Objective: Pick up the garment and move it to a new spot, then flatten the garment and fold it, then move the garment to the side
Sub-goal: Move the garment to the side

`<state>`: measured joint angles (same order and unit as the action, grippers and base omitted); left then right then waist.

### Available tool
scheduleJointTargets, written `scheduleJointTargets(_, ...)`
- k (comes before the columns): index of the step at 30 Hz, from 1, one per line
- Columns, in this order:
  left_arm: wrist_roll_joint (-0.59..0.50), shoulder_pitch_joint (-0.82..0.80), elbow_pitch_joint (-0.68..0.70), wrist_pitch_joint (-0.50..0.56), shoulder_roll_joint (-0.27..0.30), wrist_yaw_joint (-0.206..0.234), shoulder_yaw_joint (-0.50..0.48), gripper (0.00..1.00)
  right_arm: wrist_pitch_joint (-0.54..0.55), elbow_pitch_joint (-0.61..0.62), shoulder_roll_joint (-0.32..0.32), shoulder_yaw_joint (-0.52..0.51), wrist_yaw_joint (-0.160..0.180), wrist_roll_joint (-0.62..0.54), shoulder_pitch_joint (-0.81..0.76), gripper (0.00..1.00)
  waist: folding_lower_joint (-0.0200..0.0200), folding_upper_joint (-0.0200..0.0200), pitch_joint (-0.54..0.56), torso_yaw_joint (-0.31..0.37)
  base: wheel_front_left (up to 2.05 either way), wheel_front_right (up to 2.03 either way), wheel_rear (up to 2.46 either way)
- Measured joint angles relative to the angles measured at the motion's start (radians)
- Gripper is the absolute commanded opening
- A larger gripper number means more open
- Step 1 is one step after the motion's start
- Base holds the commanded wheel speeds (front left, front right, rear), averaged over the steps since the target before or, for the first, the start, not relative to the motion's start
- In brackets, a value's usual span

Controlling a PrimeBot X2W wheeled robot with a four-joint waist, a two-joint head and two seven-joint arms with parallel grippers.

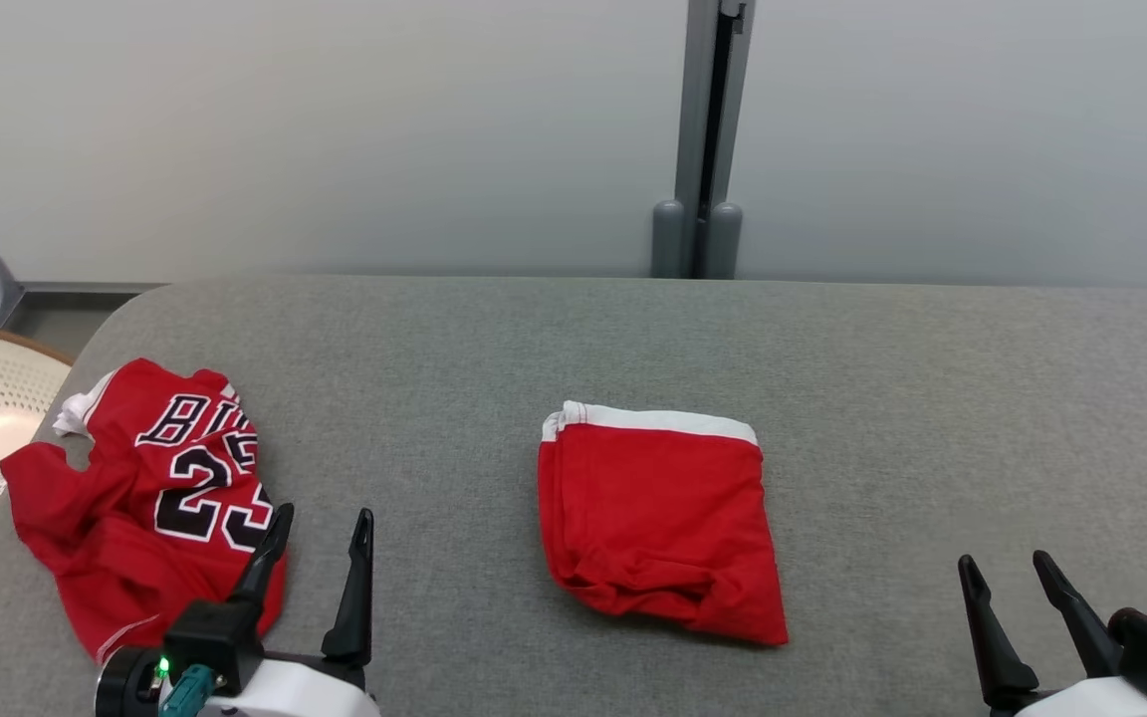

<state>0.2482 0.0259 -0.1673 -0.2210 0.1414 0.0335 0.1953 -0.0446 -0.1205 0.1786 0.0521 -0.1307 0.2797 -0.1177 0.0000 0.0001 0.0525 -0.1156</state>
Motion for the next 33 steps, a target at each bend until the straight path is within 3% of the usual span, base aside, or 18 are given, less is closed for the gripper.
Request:
scheduleJointTargets(19,0.009,-0.185,-0.041,-0.039,-0.065,-0.025,0.049,1.0,-0.04,-0.463,-0.033,0.162,0.0,0.095,0.282,0.99,0.0,0.0,-0.179,-0.217,0.0,0.0,0.0)
scheduleJointTargets(20,0.011,-0.187,-0.043,-0.039,-0.066,-0.025,0.048,1.0,-0.04,-0.478,-0.03,0.17,0.0,0.104,0.29,0.54,0.0,0.0,-0.183,-0.223,0.0,0.0,0.0)
scheduleJointTargets(22,0.012,-0.194,-0.046,-0.04,-0.068,-0.025,0.046,1.0,-0.043,-0.5,-0.024,0.186,0.0,0.115,0.304,0.29,0.0,0.0,-0.188,-0.229,0.0,0.0,0.0)
scheduleJointTargets(23,0.014,-0.195,-0.046,-0.04,-0.07,-0.025,0.044,1.0,-0.048,-0.507,-0.022,0.191,0.0,0.122,0.308,0.03,0.0,0.0,-0.189,-0.229,0.0,0.0,0.0)
scheduleJointTargets(29,0.006,-0.194,-0.03,-0.041,-0.073,-0.025,0.032,1.0,-0.073,-0.525,-0.012,0.23,0.0,0.146,0.32,0.0,0.0,0.0,-0.186,-0.211,0.0,0.0,0.0)
scheduleJointTargets(33,-0.011,-0.191,-0.007,-0.041,-0.072,-0.028,0.025,1.0,-0.098,-0.515,0.004,0.27,-0.002,0.157,0.32,0.0,0.0,0.0,-0.182,-0.158,0.0,0.0,0.0)
